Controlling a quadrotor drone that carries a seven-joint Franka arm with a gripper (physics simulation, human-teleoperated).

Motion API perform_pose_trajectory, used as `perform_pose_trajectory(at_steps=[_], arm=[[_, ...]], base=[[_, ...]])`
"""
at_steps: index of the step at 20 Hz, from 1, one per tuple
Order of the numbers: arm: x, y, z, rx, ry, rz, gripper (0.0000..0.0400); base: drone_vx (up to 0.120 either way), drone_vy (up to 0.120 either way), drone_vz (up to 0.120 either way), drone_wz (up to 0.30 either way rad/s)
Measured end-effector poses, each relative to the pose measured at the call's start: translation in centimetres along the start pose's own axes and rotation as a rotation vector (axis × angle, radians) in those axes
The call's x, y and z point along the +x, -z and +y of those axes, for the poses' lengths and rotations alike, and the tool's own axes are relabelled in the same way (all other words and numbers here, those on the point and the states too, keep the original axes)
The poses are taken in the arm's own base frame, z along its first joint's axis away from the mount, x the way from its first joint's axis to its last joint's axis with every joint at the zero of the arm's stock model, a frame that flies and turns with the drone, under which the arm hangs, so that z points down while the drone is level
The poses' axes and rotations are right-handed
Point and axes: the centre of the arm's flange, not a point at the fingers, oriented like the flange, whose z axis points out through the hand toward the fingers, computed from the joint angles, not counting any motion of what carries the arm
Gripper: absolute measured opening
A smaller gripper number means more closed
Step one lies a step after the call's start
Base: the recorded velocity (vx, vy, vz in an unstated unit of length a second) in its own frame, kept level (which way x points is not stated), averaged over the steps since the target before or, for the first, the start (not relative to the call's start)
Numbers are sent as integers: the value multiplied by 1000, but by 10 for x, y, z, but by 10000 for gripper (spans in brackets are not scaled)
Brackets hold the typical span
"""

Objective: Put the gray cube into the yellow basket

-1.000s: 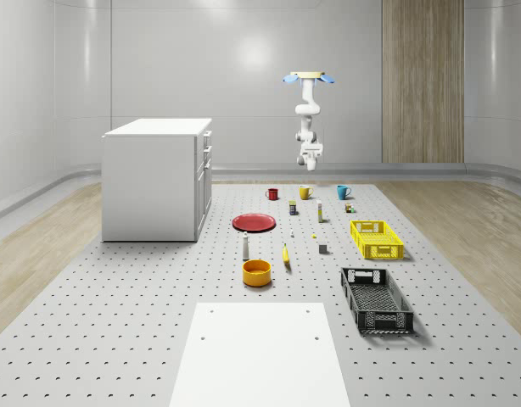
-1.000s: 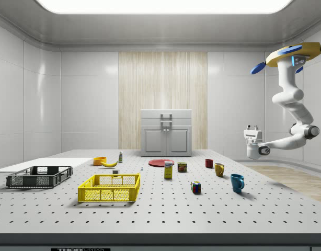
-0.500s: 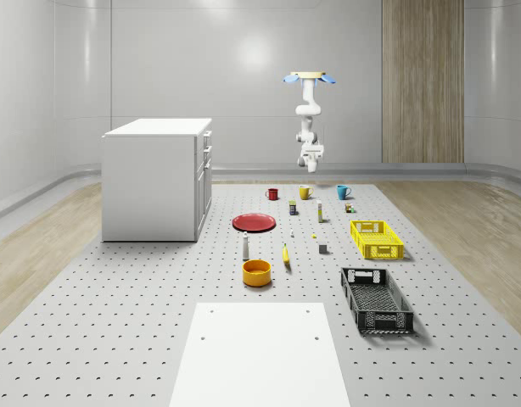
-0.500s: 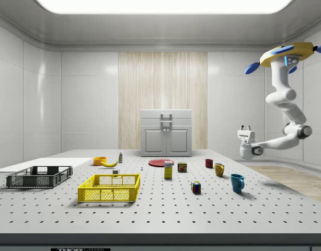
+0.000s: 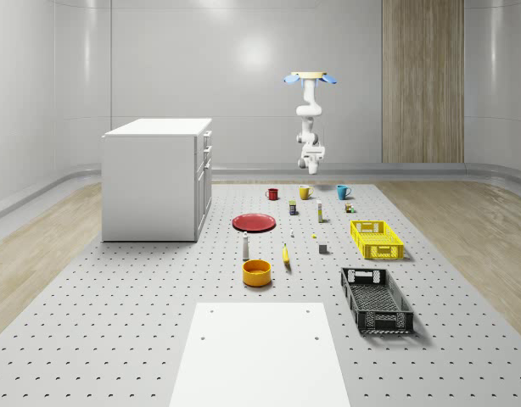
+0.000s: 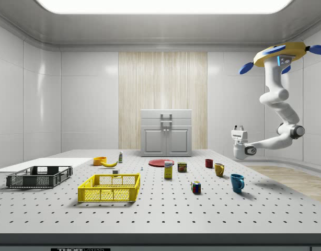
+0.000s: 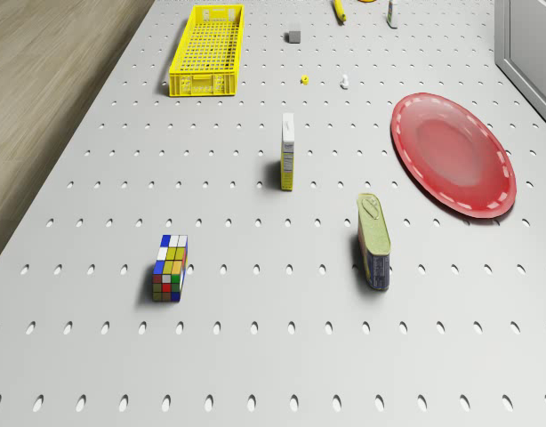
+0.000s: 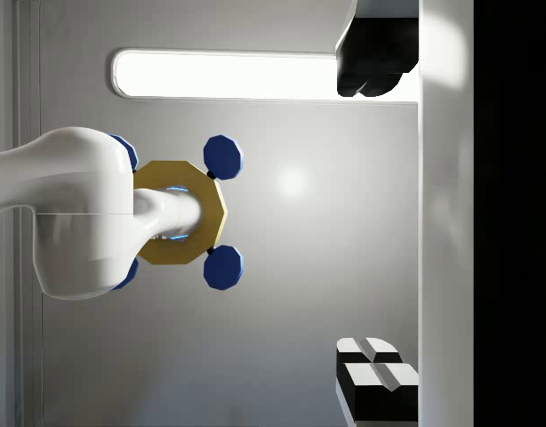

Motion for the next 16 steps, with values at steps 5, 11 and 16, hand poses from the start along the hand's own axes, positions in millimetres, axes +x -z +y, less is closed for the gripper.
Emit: perform_pose_trajectory(at_steps=[5, 11, 16], arm=[[-1, 0, 0, -3, 0, 8, 400], [-3, 0, -2, -18, 0, 30, 400], [-7, 0, -5, -53, 1, 70, 400]], base=[[120, 0, 0, 0], [120, 0, 0, 0], [120, 0, 0, 0]])
